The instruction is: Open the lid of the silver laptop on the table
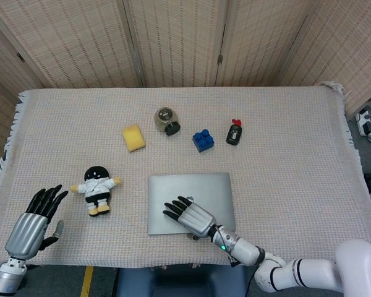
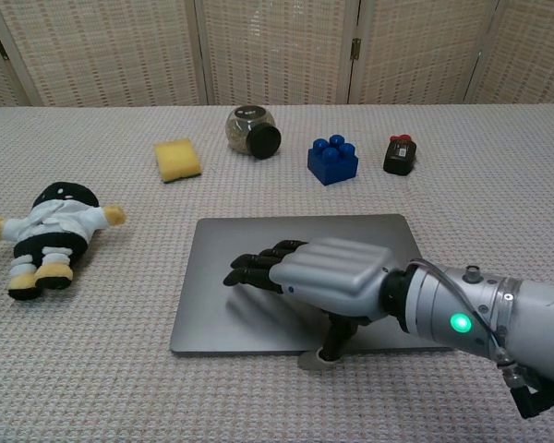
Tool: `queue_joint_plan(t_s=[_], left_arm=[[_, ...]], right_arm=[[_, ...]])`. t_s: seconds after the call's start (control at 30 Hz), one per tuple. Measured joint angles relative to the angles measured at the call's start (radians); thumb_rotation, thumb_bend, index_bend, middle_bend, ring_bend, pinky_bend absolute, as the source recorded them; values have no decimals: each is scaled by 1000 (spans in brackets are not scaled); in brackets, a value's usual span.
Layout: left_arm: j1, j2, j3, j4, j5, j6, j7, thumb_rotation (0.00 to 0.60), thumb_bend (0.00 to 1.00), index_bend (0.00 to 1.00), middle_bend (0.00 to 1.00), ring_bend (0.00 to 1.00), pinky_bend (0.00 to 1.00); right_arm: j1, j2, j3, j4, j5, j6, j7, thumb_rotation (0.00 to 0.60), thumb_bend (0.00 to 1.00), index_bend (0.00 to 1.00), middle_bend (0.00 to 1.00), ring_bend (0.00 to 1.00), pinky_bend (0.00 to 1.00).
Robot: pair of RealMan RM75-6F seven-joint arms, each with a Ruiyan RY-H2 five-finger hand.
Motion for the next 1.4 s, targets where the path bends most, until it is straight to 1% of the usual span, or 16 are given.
queue_joint_plan(t_s=[0.63,0.67,0.8,0.9,1.03,1.1,1.23,1.3,1.4], left_arm=[[-6,-13,-1,24,-21,-14,-16,600,622,28,6,0,0],[-6,-13,-1,24,-21,-14,-17,600,622,28,6,0,0],[-7,-16,0,31,-20,-14,-21,600,621,28,6,0,0],[-10,-21,3,40,-14,-19,-27,600,622,31,6,0,0],[-25,-35,14,64,9,-42,-34,600,621,36,7,0,0],[-35,-47,21,78,28,-53,-39,600,622,42,23,8,0],[-56,-105,37,143,84,-58,-66,600,621,74,65,43,0],[-68,-137,47,178,113,-65,-79,600,621,85,74,52,0],[-91,-191,63,233,149,-84,-93,600,622,88,75,52,0]], right_arm=[[37,20,-10,-19,75,27,-77,592,308,0,0,0,0],[40,19,-11,-17,76,29,-81,591,333,0,0,0,0],[47,12,-15,-11,71,42,-104,595,508,0,0,0,0],[53,6,-18,-9,69,53,-126,600,569,0,0,0,0],[61,4,-18,-13,73,62,-163,600,603,0,0,0,0],[65,5,-16,-20,79,69,-193,600,615,0,0,0,0],[75,10,-10,-42,104,81,-263,600,642,0,0,0,0],[81,14,-6,-59,127,89,-307,600,647,0,0,0,0],[93,21,2,-88,172,100,-372,600,685,0,0,0,0]])
